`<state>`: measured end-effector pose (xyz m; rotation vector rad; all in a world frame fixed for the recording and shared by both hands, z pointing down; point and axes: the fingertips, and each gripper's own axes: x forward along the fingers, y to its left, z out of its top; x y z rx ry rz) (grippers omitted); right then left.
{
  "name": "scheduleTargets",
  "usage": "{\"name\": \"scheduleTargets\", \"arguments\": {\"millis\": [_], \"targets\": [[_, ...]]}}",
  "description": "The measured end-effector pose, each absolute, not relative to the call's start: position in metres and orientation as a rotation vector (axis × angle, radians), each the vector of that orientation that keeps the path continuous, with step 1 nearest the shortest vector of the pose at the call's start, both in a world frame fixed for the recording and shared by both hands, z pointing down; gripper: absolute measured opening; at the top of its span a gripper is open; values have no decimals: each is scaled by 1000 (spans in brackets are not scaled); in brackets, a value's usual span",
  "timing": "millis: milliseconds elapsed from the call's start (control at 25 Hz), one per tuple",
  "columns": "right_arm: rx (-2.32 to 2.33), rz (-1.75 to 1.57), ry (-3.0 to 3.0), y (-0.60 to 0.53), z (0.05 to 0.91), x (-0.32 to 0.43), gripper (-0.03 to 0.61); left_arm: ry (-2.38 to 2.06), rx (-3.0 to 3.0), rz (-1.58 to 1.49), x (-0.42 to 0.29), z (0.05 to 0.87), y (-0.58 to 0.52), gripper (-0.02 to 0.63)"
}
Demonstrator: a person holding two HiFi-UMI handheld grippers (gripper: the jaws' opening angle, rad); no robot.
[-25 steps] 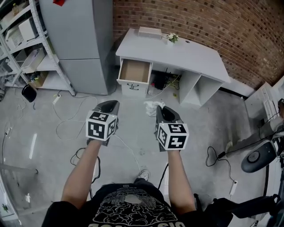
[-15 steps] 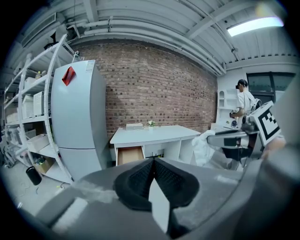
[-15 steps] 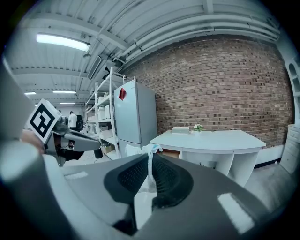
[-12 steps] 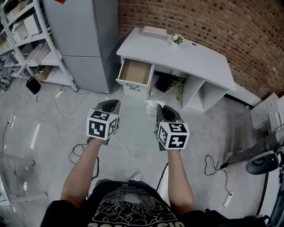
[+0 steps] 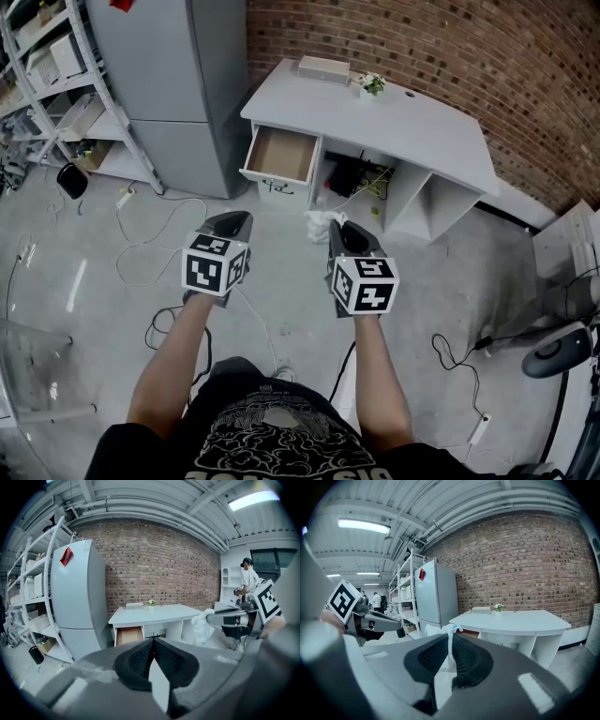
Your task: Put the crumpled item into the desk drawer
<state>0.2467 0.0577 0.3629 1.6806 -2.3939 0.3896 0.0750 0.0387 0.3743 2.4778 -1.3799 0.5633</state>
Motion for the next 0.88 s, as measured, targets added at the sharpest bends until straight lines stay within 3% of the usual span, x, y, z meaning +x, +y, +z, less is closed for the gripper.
{"name": "scheduleTargets", "arguments": {"millis": [880], "targets": [[1624,386,-2399,-9,376,225,25,-1407,2440,539,54,386,-22,0]]}}
